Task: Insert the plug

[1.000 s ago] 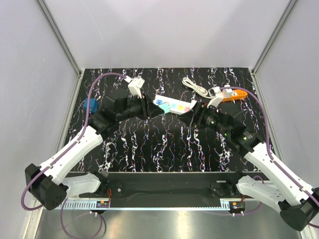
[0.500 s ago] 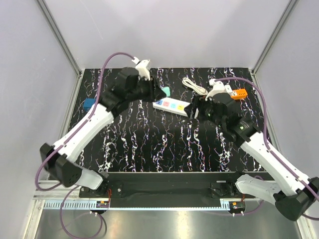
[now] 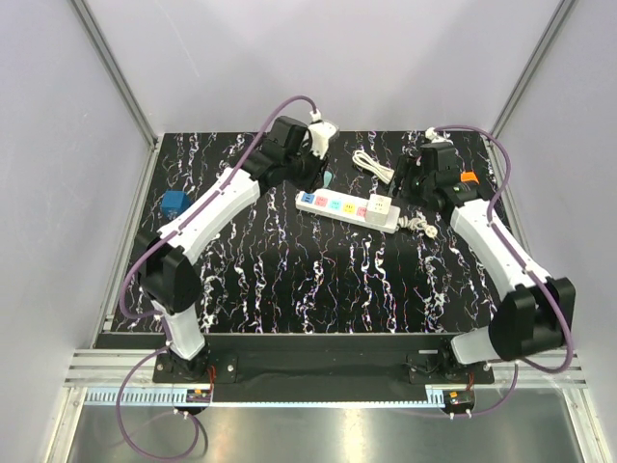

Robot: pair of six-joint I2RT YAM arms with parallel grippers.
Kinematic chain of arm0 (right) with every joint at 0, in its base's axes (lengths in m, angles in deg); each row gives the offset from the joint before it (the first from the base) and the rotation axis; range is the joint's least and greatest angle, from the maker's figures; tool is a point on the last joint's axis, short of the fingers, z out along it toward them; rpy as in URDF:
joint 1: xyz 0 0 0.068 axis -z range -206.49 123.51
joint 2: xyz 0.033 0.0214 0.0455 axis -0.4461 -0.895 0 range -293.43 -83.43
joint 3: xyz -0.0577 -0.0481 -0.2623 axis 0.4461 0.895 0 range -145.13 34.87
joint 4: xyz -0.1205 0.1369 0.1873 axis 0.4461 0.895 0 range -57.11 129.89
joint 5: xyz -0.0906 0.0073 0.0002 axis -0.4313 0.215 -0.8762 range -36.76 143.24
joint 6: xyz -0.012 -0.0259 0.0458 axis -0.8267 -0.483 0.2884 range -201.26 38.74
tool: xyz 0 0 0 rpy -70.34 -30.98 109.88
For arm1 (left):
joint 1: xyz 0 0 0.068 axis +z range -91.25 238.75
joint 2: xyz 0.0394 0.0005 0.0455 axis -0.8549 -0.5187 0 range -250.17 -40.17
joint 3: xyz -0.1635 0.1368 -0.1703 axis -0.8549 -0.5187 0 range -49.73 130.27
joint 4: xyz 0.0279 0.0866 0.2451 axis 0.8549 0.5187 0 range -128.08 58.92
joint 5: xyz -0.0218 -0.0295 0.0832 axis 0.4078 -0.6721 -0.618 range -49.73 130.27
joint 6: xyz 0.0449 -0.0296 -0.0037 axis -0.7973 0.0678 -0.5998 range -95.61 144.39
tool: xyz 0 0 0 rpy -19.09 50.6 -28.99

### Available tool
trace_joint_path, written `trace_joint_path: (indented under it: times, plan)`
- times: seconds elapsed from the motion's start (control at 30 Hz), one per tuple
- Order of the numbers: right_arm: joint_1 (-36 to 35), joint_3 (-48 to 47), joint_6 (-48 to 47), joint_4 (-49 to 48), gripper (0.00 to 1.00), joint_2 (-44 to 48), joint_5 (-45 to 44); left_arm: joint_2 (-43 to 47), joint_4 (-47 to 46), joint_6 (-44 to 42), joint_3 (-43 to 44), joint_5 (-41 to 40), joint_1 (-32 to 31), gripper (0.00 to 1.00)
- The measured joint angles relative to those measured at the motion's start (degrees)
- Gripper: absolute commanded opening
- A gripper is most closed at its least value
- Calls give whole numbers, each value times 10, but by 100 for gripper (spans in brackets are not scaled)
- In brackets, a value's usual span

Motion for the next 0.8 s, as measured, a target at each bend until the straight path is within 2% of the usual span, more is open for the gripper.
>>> trace_joint_path:
  times: [0.2, 0.43, 0.6, 0.8]
  plan:
    - [52, -24, 0, 12, 67, -90, 65, -24, 0, -165, 11, 10, -3, 0]
    - [55, -70, 1, 16, 65, -183, 101, -34, 1, -332, 11, 24, -4, 0]
    - [59, -93, -4, 16, 64, -221, 110, -55, 1, -406, 11, 50, -4, 0]
    - [64, -108, -32, 15, 60, -266, 150, -91, 20, -428, 21, 82, -4, 0]
